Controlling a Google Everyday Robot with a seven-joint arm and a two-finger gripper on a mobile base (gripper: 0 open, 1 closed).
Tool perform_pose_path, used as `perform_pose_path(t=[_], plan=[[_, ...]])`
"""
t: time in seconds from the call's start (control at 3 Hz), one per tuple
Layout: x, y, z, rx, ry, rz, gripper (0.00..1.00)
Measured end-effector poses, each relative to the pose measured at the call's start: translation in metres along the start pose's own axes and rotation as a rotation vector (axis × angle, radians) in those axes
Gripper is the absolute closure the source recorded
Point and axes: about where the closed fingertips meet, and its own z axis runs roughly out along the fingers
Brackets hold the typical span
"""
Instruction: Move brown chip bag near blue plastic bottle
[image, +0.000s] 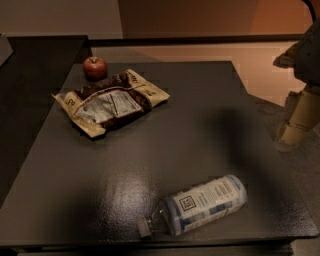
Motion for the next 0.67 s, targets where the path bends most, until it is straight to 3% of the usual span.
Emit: perform_pose_path(t=[0.67], plan=[[0.0000,0.0000,0.0000,0.000,0.000,0.000,0.00]])
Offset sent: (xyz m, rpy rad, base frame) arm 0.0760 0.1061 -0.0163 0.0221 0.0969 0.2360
